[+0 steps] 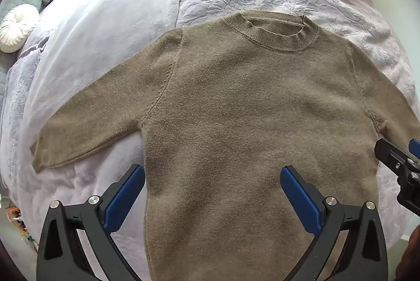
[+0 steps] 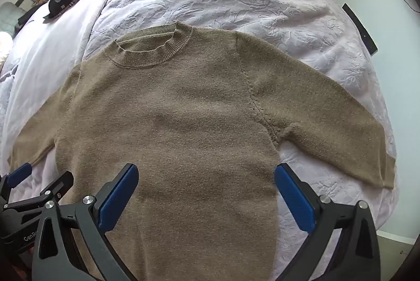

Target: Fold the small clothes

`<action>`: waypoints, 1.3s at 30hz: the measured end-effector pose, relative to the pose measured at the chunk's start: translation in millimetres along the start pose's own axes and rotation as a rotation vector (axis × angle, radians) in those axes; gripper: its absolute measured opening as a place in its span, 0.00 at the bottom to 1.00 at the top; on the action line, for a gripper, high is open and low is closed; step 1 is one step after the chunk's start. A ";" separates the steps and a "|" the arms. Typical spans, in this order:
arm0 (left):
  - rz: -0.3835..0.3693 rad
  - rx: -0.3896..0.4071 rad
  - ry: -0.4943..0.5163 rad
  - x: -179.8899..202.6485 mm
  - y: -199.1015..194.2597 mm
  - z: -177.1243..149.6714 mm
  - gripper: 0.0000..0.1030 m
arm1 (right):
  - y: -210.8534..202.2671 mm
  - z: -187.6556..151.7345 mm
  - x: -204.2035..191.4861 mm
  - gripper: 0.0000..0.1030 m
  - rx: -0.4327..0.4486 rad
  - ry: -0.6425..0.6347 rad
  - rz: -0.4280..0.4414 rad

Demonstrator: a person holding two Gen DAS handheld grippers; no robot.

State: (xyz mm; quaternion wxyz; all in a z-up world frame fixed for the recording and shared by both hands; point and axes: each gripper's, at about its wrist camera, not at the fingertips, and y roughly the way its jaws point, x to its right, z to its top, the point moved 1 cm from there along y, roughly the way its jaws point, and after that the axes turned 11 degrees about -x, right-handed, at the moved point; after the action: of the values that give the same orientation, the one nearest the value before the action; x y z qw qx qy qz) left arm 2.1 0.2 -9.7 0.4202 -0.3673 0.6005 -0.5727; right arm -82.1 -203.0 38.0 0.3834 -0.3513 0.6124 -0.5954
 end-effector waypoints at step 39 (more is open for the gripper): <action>0.067 0.007 0.000 -5.9 1.0 -0.4 1.00 | 6.5 -2.0 -3.1 1.00 -0.017 -0.004 -0.014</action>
State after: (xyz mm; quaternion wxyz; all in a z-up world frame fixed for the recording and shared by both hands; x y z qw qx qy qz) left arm 3.9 5.8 -10.2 0.4406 -0.3456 0.6104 -0.5602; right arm -82.3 -199.1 31.6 0.3774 -0.3600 0.6142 -0.5922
